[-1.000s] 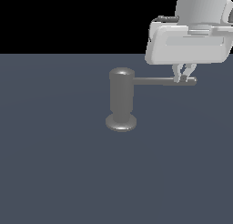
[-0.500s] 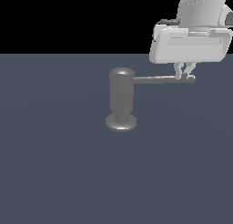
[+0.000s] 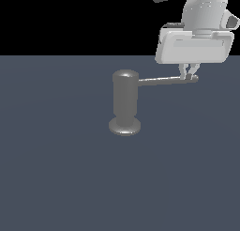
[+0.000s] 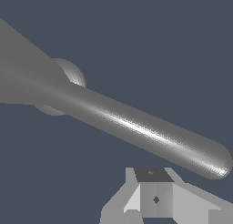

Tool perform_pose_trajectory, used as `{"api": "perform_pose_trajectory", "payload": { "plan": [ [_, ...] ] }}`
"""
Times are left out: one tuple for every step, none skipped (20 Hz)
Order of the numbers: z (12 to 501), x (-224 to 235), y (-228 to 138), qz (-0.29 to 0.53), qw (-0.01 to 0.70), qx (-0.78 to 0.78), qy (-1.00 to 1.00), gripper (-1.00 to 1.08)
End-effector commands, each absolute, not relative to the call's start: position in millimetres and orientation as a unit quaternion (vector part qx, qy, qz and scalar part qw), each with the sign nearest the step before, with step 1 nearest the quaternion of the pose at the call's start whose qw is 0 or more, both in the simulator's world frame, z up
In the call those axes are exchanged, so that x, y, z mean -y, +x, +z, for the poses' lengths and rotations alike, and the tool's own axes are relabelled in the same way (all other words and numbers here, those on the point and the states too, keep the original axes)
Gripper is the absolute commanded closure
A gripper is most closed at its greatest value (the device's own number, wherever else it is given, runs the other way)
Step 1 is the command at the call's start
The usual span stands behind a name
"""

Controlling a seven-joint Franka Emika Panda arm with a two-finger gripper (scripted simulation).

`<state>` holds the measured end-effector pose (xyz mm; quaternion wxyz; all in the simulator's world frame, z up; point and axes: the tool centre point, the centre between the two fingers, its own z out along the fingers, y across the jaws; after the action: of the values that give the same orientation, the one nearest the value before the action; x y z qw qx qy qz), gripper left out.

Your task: Turn on the faucet by rotating a designated handle.

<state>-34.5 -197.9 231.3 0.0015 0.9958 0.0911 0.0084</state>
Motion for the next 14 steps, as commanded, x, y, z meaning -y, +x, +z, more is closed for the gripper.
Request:
{"api": "perform_pose_trajectory", "payload": {
  "plan": [
    [225, 202, -28, 0.005, 0.001, -0.091, 0.996, 1.08],
    [225, 204, -25, 0.004, 0.001, -0.09, 0.996, 1.08],
    [225, 206, -23, 0.004, 0.001, -0.09, 0.996, 1.08],
    [225, 207, -20, 0.004, 0.001, -0.09, 0.996, 1.08],
    [225, 209, -18, 0.004, 0.001, -0.09, 0.996, 1.08],
    [224, 210, -15, 0.003, 0.001, -0.089, 0.996, 1.08],
    [224, 212, -13, 0.003, 0.001, -0.089, 0.996, 1.08],
    [224, 214, -10, 0.003, 0.001, -0.089, 0.996, 1.08],
    [224, 215, -8, 0.003, 0.001, -0.088, 0.996, 1.08],
    [224, 217, -6, 0.003, 0.001, -0.088, 0.996, 1.08],
    [223, 218, -3, 0.002, 0.001, -0.088, 0.996, 1.08],
    [223, 220, -1, 0.002, 0.001, -0.088, 0.996, 1.08],
    [223, 221, 2, 0.002, 0.001, -0.087, 0.996, 1.08],
    [223, 223, 4, 0.002, 0.0, -0.087, 0.996, 1.08]
  ]
}}
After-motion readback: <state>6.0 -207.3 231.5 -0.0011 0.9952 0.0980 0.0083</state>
